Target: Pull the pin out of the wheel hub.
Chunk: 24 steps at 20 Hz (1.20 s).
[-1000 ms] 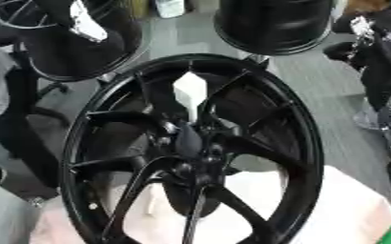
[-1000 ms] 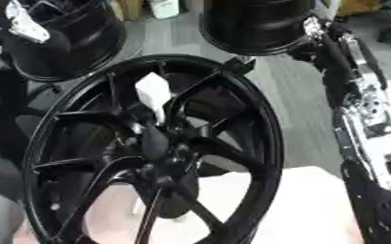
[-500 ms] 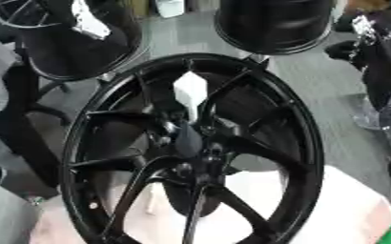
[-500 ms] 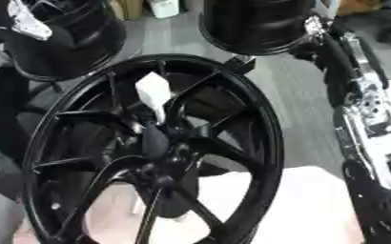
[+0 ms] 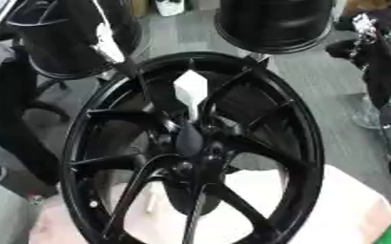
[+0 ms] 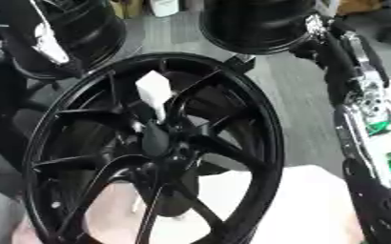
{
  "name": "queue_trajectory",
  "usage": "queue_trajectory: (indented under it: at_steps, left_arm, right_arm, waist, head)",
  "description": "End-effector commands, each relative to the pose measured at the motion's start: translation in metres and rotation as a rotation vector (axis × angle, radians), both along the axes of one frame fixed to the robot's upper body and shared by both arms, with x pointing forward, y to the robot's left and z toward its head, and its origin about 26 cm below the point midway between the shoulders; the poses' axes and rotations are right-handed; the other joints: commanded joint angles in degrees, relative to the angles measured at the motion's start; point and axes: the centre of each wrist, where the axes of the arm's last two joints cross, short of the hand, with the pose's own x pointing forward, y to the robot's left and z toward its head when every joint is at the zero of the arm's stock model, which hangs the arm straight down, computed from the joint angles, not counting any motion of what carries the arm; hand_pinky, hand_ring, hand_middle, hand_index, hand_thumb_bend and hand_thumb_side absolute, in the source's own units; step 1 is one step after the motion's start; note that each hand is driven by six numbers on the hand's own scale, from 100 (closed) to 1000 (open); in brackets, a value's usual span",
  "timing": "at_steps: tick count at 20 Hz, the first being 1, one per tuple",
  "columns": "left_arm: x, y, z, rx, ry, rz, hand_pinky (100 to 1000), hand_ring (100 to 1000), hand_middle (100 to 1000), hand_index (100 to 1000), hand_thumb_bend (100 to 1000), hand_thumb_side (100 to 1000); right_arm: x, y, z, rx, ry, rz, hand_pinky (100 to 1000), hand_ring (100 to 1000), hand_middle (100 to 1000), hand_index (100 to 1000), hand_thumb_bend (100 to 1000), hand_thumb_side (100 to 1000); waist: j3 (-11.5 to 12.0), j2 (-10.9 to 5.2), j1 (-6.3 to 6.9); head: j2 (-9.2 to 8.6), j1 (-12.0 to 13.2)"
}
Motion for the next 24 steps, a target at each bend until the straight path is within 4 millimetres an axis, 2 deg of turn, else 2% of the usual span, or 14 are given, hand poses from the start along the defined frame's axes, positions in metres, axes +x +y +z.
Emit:
queue_trajectory:
  at_steps: [1,2,3,5,7,10,18,24]
  left_arm:
    - [0.002,-0.012,0.006,0.036,-0.021,-0.009,866,826,773,803,777,100]
    - [0.004,-0.015,0.006,0.043,-0.023,-0.013,867,827,774,796,778,100]
    - [0.005,-0.019,0.005,0.048,-0.027,-0.017,873,834,785,808,762,140]
    - [0.006,-0.023,0.005,0.055,-0.032,-0.023,879,846,802,827,738,262]
    - [0.008,-0.025,0.003,0.061,-0.029,-0.028,878,844,798,826,752,275]
    - [0.011,-0.027,0.001,0.069,-0.028,-0.033,873,838,787,816,767,241]
    - [0.016,-0.038,-0.007,0.076,-0.001,-0.057,844,805,756,781,730,153]
    - [0.022,-0.04,-0.016,0.079,0.029,-0.049,838,805,752,766,685,146]
  right_arm:
    - [-0.003,-0.002,0.01,-0.006,-0.031,-0.004,739,589,735,718,100,599]
    - [-0.003,-0.002,0.01,-0.006,-0.031,-0.003,739,589,736,718,100,599]
    - [-0.003,-0.002,0.01,-0.006,-0.03,-0.003,739,589,736,718,100,599]
    - [-0.003,-0.001,0.01,-0.006,-0.03,0.0,739,589,735,718,100,599]
    - [-0.003,-0.001,0.01,-0.005,-0.032,0.002,739,589,735,718,100,598]
    - [-0.003,-0.001,0.011,-0.003,-0.033,0.002,739,589,735,718,100,597]
    - [-0.002,0.001,0.011,0.0,-0.033,0.004,739,589,735,718,100,598]
    - [-0.002,0.002,0.012,0.003,-0.036,0.007,739,589,735,719,100,597]
  waist:
    - [-0.08,-1.5,-0.31]
    - [-0.1,-1.52,-0.31]
    - [-0.12,-1.54,-0.31]
    - [-0.14,-1.58,-0.29]
    - [-0.18,-1.62,-0.27]
    - [-0.25,-1.65,-0.3]
    - [-0.56,-1.34,-0.6]
    - [-0.82,-1.25,-0.63]
  head:
    - [0.27,0.11]
    - [0.39,0.15]
    - [0.54,0.18]
    - [0.78,0.09]
    - [0.86,-0.11]
    - [0.6,-0.23]
    - [0.56,-0.59]
    - [0.71,-0.71]
